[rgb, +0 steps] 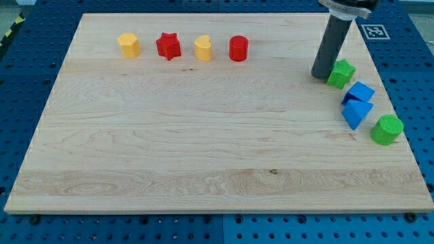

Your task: Point your arm at the yellow hexagon

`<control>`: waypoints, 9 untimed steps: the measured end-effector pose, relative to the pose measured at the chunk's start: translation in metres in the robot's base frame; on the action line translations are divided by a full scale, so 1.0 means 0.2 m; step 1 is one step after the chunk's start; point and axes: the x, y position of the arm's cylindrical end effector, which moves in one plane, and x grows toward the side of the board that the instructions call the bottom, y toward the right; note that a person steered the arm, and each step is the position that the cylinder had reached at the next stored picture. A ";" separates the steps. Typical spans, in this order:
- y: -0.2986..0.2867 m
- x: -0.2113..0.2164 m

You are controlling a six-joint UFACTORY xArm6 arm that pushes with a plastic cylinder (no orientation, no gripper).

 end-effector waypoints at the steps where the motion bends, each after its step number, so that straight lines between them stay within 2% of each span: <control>1: -0.06 0.00; 2: -0.28 -0.07; 4: -0.32 -0.27; 9: -0.32 -0.31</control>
